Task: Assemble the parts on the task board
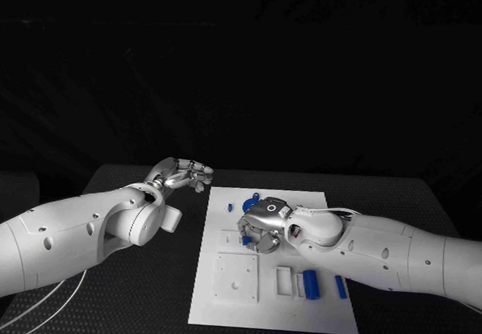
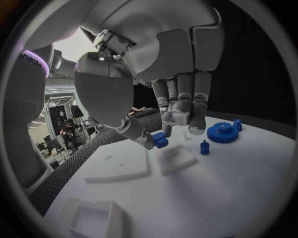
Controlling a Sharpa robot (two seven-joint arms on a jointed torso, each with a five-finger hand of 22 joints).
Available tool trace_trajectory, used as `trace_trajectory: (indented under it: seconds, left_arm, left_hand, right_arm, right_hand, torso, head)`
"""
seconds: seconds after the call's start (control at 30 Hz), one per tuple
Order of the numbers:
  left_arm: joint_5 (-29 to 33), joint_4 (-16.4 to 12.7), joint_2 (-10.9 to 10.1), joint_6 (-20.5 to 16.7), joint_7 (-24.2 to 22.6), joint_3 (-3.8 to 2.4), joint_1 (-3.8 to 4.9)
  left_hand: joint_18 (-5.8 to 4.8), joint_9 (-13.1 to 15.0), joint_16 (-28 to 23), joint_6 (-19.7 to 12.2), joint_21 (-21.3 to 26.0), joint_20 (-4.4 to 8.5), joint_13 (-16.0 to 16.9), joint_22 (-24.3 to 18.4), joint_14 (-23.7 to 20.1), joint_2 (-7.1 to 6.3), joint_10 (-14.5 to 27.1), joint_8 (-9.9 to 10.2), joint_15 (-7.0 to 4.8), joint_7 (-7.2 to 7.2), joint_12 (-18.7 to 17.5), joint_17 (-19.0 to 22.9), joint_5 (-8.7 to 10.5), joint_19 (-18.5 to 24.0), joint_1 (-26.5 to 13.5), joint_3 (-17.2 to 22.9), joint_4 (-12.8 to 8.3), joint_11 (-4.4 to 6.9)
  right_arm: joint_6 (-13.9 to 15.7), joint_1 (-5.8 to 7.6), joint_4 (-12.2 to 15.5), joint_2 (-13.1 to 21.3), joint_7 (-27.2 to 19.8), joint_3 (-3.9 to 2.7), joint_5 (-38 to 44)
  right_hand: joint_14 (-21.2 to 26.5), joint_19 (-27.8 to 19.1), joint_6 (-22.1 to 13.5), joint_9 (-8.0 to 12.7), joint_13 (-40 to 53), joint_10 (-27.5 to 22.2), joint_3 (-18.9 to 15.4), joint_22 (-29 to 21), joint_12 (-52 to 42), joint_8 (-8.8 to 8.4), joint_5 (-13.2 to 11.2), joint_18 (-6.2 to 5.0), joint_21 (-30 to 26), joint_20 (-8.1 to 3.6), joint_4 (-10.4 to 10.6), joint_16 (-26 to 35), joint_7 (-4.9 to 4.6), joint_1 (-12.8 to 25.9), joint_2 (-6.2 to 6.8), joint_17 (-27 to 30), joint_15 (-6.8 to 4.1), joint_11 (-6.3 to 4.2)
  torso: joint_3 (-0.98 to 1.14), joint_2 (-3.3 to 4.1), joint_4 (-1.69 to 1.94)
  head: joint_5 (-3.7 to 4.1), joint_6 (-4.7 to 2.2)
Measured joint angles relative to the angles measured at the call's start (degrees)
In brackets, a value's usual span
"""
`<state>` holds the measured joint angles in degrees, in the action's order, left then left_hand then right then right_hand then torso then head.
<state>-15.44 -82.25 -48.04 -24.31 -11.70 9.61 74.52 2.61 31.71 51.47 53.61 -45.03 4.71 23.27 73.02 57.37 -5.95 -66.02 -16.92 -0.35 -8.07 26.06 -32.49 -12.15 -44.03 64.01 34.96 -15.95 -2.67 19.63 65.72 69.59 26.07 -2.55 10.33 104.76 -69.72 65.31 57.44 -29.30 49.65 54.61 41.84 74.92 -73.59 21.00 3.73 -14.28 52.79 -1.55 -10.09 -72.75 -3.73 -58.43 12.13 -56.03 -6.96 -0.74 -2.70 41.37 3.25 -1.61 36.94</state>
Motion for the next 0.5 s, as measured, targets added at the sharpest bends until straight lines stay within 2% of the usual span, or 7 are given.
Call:
trace_trajectory:
  seconds: [0.17,0.27,0.4,0.5]
  left_arm:
    - [0.0,0.0,-0.1,0.1,0.0,0.00,0.00]
    - [0.0,0.0,-0.2,0.2,0.1,0.00,0.00]
    - [0.0,-0.1,-0.5,0.3,0.1,0.01,0.00]
    - [0.0,-0.1,-0.7,0.5,0.2,0.01,0.00]
  left_hand:
    - [0.00,-0.1,0.0,0.0,0.2,0.00,-0.1,0.1,0.0,0.00,0.0,0.0,0.00,0.00,-0.2,0.0,0.00,0.0,0.0,0.0,0.0,0.00]
    - [-0.02,-0.1,0.0,-0.2,0.2,0.00,-0.2,0.1,0.0,0.00,0.0,0.0,0.00,-0.20,-0.2,0.0,0.00,0.0,0.0,-0.1,0.1,0.00]
    - [-0.02,-0.1,0.0,-0.2,0.2,0.00,-0.3,0.1,0.0,0.00,0.0,0.0,0.00,-0.20,-0.2,0.0,0.00,0.0,0.0,-0.2,0.2,0.00]
    - [-0.03,-0.1,0.0,-0.3,0.3,0.00,-0.3,0.1,0.0,0.00,0.0,0.0,0.00,-0.13,-0.3,0.0,0.00,0.0,0.0,-0.2,0.2,0.00]
  right_arm:
    - [1.6,0.01,1.5,1.7,-0.3,-0.69,-1.8]
    - [2.6,-0.01,2.6,2.9,-0.7,-1.31,-3.3]
    - [4.0,0.00,4.6,4.9,-1.2,-2.53,-5.3]
    - [4.8,0.04,6.2,6.4,-1.4,-3.77,-6.4]
  right_hand:
    - [0.0,0.1,0.1,0.0,-0.1,0.2,0.1,0.0,0.2,-0.38,2.1,-0.02,0.0,-0.08,0.4,0.0,-0.06,0.7,0.54,0.0,0.00,-0.19]
    - [0.0,0.2,0.1,0.0,-0.1,0.2,-0.1,0.0,0.2,-0.60,3.6,-0.02,0.0,-0.21,0.6,0.0,-0.08,1.1,0.40,-0.2,0.00,-0.19]
    - [0.0,0.3,-0.1,0.0,-0.1,0.2,-0.2,0.0,0.2,-0.90,5.8,-0.02,0.0,-0.29,0.7,0.0,-0.29,1.6,0.52,-0.2,0.01,-0.19]
    - [0.0,0.3,-0.1,0.1,-0.1,0.2,-0.2,0.0,0.4,-0.94,6.8,-0.02,0.0,-0.28,0.7,0.0,-0.29,1.6,0.46,-0.3,0.01,-0.19]
  torso:
    - [0.00,0.04,0.01]
    - [-0.01,0.05,0.01]
    - [-0.03,0.07,-0.02]
    - [-0.07,0.07,-0.05]
  head:
    - [0.01,-0.10]
    - [-0.03,-0.19]
    - [-0.13,-0.30]
    - [-0.14,-0.47]
